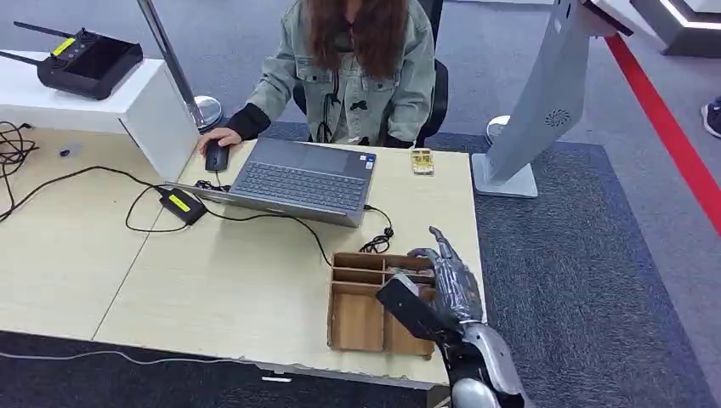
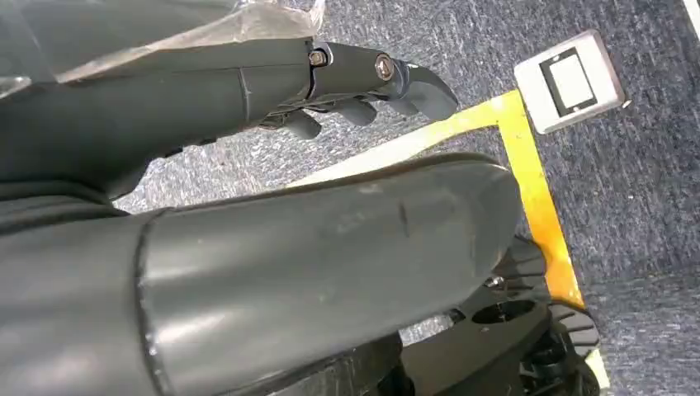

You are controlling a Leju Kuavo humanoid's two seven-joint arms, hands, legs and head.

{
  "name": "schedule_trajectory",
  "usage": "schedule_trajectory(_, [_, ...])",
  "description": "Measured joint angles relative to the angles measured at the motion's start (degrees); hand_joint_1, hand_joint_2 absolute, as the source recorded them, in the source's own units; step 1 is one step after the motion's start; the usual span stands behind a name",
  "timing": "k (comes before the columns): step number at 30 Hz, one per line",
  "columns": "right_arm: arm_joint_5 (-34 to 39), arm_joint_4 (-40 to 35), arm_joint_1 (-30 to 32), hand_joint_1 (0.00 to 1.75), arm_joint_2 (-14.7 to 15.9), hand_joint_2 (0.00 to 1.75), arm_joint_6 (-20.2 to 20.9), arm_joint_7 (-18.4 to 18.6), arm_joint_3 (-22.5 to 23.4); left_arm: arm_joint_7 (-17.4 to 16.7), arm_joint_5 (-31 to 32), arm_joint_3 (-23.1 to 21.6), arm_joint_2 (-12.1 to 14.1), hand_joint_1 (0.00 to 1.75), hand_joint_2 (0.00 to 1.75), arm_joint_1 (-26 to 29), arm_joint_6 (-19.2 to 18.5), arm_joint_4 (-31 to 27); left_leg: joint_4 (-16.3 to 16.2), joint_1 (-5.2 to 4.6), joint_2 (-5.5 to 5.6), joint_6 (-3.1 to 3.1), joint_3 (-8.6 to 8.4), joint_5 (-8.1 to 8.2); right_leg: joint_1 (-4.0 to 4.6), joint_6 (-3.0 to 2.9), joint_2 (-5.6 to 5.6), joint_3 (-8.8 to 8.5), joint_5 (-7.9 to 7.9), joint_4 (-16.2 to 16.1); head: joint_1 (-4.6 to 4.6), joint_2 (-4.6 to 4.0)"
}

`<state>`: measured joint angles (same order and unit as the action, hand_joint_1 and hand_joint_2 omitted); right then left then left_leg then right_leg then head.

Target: Pass the card to the sensor for recognition and then transmit it.

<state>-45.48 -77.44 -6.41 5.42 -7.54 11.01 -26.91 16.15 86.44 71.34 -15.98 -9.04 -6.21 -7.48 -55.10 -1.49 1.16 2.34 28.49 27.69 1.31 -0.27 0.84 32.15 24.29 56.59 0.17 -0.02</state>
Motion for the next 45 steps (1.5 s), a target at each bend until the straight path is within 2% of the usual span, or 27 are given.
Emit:
schedule_trajectory(11, [0.7,0.4,0.0,0.93,0.0,1.75,0.0,0.7,0.0,0.1,0.0,0.0,0.0,0.00,0.00,0.0,0.1,0.0,0.0,0.00,0.00,0.00,0.00,0.00,0.00,0.00,0.00,0.00,0.00,0.0,-0.02,0.00])
schedule_trajectory(21, [0.8,0.9,-0.2,0.86,0.0,1.75,0.1,1.0,-0.2,0.1,0.1,0.0,0.0,0.00,0.00,0.0,0.3,0.0,0.0,0.00,-0.01,0.00,0.00,0.00,0.00,0.00,0.00,0.00,0.00,0.0,-0.02,0.00])
schedule_trajectory(32, [0.9,1.1,-0.2,0.87,0.0,1.75,0.1,1.4,-0.2,0.0,0.2,0.0,0.0,0.00,0.00,0.0,0.3,0.0,0.0,0.00,-0.01,0.00,0.00,0.00,0.00,0.00,0.00,0.00,0.00,0.0,0.00,0.00])
schedule_trajectory(38, [0.9,1.1,-0.2,0.94,0.0,1.75,0.1,1.6,-0.2,0.0,0.2,0.0,0.0,0.00,0.00,0.0,0.3,0.0,0.0,0.00,-0.01,0.00,0.00,0.00,0.00,0.00,0.00,0.00,0.00,0.0,-0.02,0.00])
schedule_trajectory(45, [0.9,1.5,-0.6,1.15,0.0,1.75,-0.2,1.7,-0.2,0.0,0.3,0.0,0.0,0.00,0.00,0.0,0.3,0.0,0.0,0.00,-0.01,0.00,-0.01,0.00,0.00,0.00,0.00,0.00,0.00,0.0,-0.02,0.00])
